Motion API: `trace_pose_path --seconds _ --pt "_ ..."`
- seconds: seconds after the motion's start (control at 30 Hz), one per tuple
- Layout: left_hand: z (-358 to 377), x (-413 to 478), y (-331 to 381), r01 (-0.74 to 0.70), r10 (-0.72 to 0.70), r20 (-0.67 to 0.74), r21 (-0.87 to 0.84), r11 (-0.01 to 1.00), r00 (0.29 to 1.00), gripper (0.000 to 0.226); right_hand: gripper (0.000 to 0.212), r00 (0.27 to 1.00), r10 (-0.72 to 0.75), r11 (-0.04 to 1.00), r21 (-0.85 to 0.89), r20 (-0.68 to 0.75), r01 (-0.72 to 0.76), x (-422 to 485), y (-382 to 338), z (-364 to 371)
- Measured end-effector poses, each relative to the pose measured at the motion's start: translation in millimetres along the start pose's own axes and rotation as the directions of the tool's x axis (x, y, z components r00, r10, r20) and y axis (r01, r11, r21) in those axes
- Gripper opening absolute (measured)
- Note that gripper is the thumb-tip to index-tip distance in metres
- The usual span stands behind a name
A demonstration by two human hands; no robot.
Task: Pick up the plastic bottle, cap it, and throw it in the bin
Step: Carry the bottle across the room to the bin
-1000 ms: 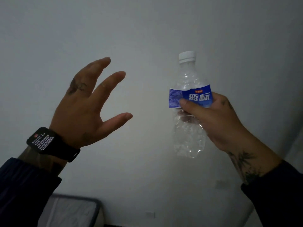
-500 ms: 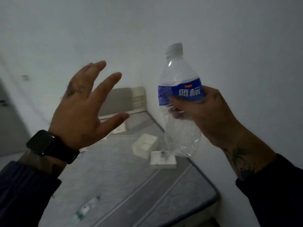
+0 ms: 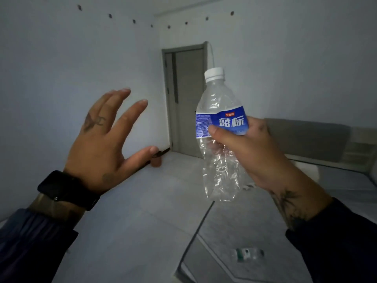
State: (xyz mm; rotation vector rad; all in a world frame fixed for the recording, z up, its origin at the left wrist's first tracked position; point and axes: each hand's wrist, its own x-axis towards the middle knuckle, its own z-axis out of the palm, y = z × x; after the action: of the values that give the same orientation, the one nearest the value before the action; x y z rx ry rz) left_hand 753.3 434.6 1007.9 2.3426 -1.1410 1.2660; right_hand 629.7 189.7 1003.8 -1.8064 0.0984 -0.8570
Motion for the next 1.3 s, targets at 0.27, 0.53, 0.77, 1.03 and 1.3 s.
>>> trace_pose_path --seconds 0.27,0.53,0.77,1.03,1.3 --pt "36 -14 -161 0.083 -0.084 0.007 0.071 0.994 0.996 0.080 0.030 0.998 0.011 0.999 0.032 0.065 -0.013 76 21 159" --pt "98 -2 -257 0.072 -0.073 0.024 0.037 0.997 0.997 0.079 0.040 0.997 0.052 0.998 0.040 0.061 -0.055 142 64 250" --pt "189 32 -333 0.043 -0.045 0.049 0.024 0.999 0.998 0.079 0.048 0.996 0.086 0.995 0.041 0.009 -0.086 227 125 309" --pt "321 124 -415 -0.028 0.027 0.061 0.013 1.000 0.998 0.078 0.032 0.995 0.101 0.991 0.087 -0.026 -0.099 370 200 362" --pt "428 209 -470 -0.083 0.086 0.040 -0.066 0.994 0.996 0.078 0.036 0.989 0.104 0.992 0.088 -0.102 -0.095 488 250 377"
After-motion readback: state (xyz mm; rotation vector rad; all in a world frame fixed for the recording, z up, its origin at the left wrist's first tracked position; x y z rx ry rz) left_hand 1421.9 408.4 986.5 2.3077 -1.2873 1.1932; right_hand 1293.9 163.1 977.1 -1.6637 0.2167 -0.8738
